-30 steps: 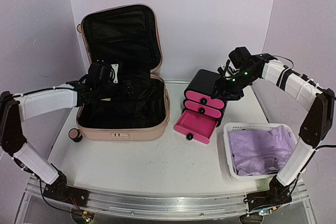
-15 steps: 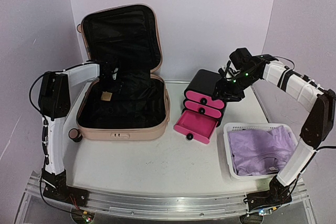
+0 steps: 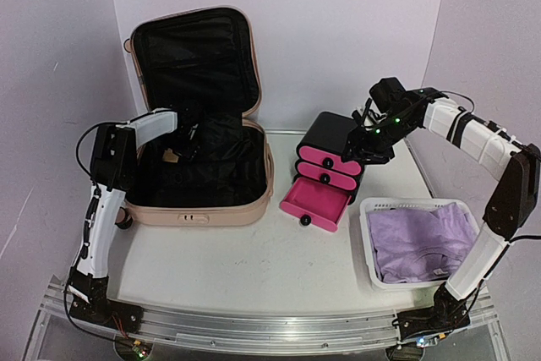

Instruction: Open, take out, and arrange the luggage

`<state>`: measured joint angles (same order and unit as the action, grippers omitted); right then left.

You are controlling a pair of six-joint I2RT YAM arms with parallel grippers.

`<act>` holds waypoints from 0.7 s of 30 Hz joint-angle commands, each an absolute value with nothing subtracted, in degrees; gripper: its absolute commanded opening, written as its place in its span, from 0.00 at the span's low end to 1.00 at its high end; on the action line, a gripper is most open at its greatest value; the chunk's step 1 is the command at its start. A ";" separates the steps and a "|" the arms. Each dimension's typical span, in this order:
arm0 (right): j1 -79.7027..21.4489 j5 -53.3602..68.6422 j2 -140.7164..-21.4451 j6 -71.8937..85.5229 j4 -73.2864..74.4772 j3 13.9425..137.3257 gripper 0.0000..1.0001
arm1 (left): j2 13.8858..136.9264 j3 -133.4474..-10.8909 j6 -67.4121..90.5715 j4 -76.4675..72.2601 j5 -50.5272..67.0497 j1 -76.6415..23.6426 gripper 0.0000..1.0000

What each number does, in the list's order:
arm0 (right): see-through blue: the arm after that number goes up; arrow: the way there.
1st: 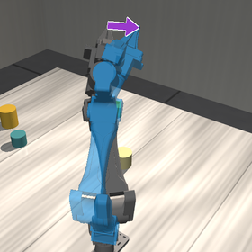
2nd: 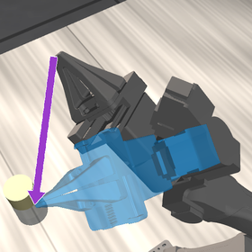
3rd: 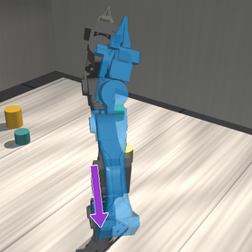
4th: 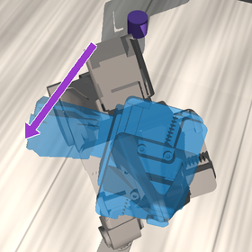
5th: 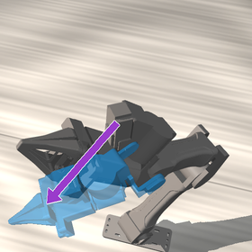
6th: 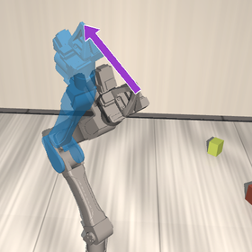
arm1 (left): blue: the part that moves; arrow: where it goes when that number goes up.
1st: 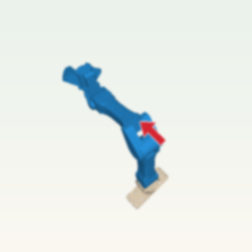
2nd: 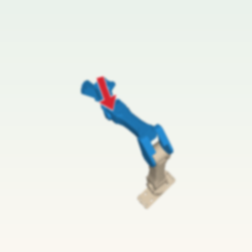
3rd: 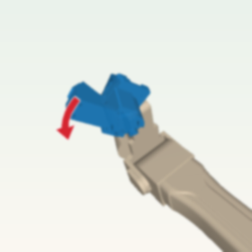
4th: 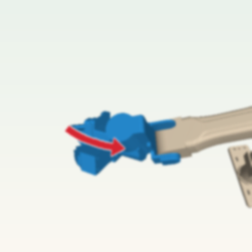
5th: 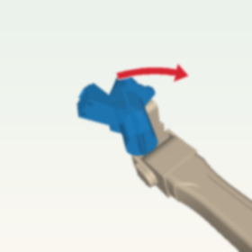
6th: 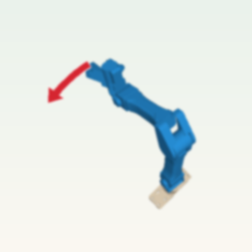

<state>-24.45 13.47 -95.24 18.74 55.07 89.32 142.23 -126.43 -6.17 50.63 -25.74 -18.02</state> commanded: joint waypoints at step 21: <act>-24.39 13.37 -93.16 19.29 54.70 89.27 0.57 | 144.95 -132.20 -5.93 51.24 -34.75 -13.24 0.60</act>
<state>-24.45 13.50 -95.24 18.94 55.11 89.27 147.30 -131.22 -7.46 52.75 -30.57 -16.03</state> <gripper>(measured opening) 0.573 0.619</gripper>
